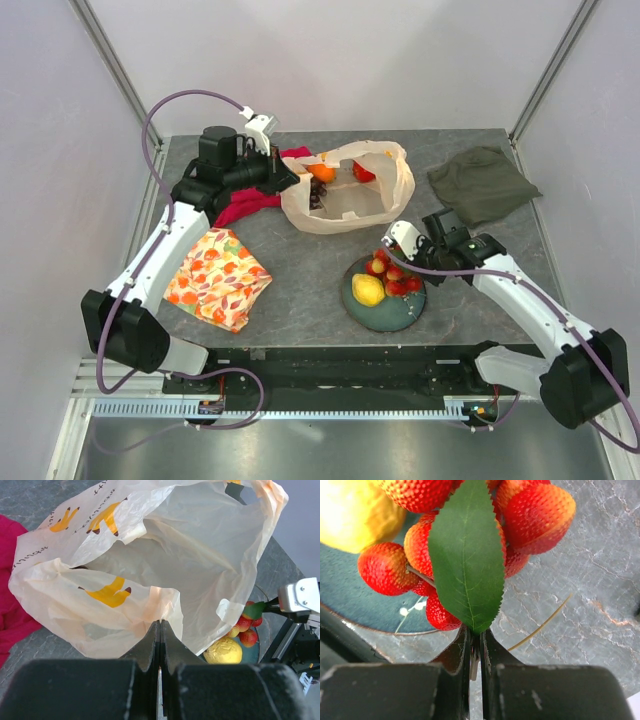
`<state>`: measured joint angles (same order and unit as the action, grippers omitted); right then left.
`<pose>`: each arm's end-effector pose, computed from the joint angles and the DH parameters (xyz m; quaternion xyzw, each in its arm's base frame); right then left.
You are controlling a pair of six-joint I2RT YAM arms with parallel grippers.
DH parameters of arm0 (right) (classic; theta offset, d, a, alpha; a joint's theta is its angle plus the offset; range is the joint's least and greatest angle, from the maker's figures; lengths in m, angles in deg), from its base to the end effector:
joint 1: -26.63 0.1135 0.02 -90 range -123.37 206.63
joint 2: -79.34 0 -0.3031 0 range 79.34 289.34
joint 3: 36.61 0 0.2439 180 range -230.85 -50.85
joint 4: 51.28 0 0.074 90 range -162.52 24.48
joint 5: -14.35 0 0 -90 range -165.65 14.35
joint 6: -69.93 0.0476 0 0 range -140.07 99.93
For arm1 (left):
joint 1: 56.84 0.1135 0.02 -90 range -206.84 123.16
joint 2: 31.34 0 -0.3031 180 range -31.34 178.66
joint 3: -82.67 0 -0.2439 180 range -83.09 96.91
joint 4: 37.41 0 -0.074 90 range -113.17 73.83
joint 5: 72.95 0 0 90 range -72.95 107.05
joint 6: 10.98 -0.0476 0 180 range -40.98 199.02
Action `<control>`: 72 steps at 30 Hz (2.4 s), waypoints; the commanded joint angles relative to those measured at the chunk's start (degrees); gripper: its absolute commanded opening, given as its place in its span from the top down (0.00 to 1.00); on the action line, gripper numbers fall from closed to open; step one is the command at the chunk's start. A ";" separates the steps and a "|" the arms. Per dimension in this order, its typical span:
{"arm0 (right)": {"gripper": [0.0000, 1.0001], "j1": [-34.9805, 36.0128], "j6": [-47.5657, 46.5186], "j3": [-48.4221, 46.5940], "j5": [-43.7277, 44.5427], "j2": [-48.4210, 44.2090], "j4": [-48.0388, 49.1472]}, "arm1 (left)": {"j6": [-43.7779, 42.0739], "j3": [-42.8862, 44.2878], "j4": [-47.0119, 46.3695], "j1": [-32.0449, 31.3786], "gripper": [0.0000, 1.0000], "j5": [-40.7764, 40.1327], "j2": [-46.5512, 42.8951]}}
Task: Take the fake fruits out of the plastic bag
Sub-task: Place the fake fruit on the plate, then adjust the plastic bag at the center of the board.
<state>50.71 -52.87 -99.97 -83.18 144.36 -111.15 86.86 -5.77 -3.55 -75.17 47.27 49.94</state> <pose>0.1742 0.0847 0.2746 -0.4748 0.8428 0.0448 0.2495 0.2958 -0.1232 0.4106 0.2160 0.7913 -0.3321 0.4657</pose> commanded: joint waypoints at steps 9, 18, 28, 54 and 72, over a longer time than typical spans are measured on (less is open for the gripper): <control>0.62 -0.43 -1.57 2.01 3.84 4.77 6.17 | -0.01 1.08 -0.98 0.31 0.98 1.25 -0.06; 0.38 -0.52 -1.83 -7.72 2.96 1.96 -2.34 | 0.34 1.08 -1.16 0.31 0.98 2.13 0.38; 0.46 -0.43 -11.52 -36.91 -8.90 2.81 -14.25 | 2.71 -2.35 -1.77 0.31 0.98 3.53 -2.08; 0.69 2.02 -1.57 -28.94 1.19 23.43 5.99 | -6.96 -6.56 10.62 0.31 0.98 5.81 -12.44; 0.60 7.13 -0.95 -36.13 2.69 32.26 8.17 | -4.93 -12.46 8.87 -0.92 0.98 6.26 -18.00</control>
<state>57.55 -54.18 -131.86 -80.78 171.90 -108.37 83.40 -20.66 7.51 -75.95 54.64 27.56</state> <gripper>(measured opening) 0.376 0.022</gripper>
